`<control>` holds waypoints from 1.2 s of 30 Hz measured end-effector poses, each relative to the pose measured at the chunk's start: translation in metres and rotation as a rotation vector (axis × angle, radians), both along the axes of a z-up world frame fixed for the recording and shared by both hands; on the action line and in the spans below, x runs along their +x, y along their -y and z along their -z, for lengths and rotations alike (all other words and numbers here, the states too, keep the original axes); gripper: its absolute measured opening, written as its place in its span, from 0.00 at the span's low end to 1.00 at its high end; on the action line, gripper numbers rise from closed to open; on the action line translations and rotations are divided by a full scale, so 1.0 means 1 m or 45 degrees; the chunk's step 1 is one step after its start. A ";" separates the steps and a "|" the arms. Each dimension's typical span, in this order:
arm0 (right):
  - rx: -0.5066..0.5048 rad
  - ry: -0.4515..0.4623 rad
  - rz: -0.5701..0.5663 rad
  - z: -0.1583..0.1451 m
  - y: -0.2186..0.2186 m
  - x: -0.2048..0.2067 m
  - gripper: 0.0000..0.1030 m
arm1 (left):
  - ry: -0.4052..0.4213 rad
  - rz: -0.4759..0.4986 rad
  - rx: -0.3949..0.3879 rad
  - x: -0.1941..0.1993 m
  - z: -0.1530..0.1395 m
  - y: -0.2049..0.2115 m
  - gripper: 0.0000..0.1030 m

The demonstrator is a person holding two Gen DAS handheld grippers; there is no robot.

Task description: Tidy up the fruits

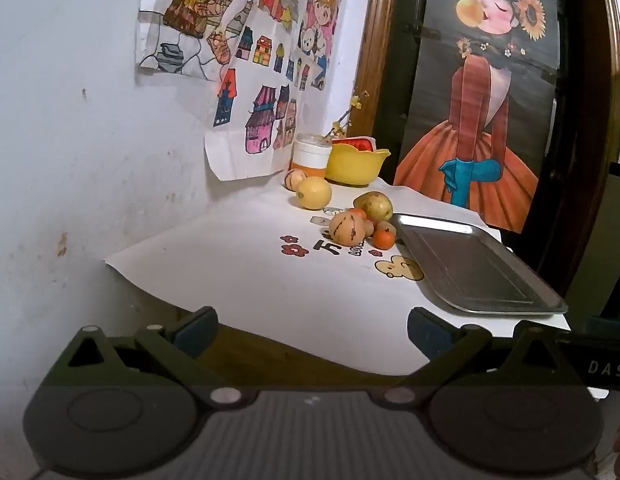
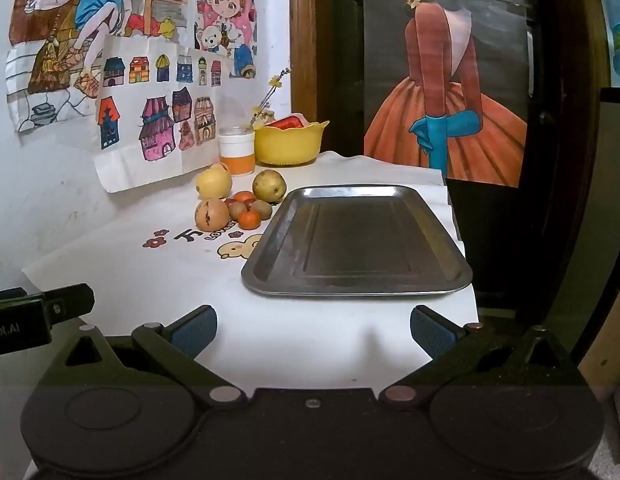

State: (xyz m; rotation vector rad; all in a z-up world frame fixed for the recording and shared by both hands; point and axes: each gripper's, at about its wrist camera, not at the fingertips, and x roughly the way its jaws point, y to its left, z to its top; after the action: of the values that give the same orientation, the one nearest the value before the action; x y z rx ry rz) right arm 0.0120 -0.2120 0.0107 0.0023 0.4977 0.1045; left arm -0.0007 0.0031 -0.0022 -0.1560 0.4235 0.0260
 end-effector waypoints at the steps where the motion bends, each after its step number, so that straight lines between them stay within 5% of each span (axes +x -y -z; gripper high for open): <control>1: 0.000 0.001 0.001 -0.001 0.000 0.000 1.00 | 0.003 0.000 -0.003 0.000 0.000 0.000 1.00; 36: -0.005 -0.004 -0.001 -0.001 -0.002 0.000 1.00 | -0.003 -0.005 -0.024 -0.003 -0.001 -0.001 1.00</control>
State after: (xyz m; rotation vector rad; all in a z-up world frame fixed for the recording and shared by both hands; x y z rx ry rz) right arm 0.0117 -0.2099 0.0118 -0.0019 0.5011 0.1039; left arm -0.0035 0.0042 -0.0014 -0.1750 0.4262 0.0259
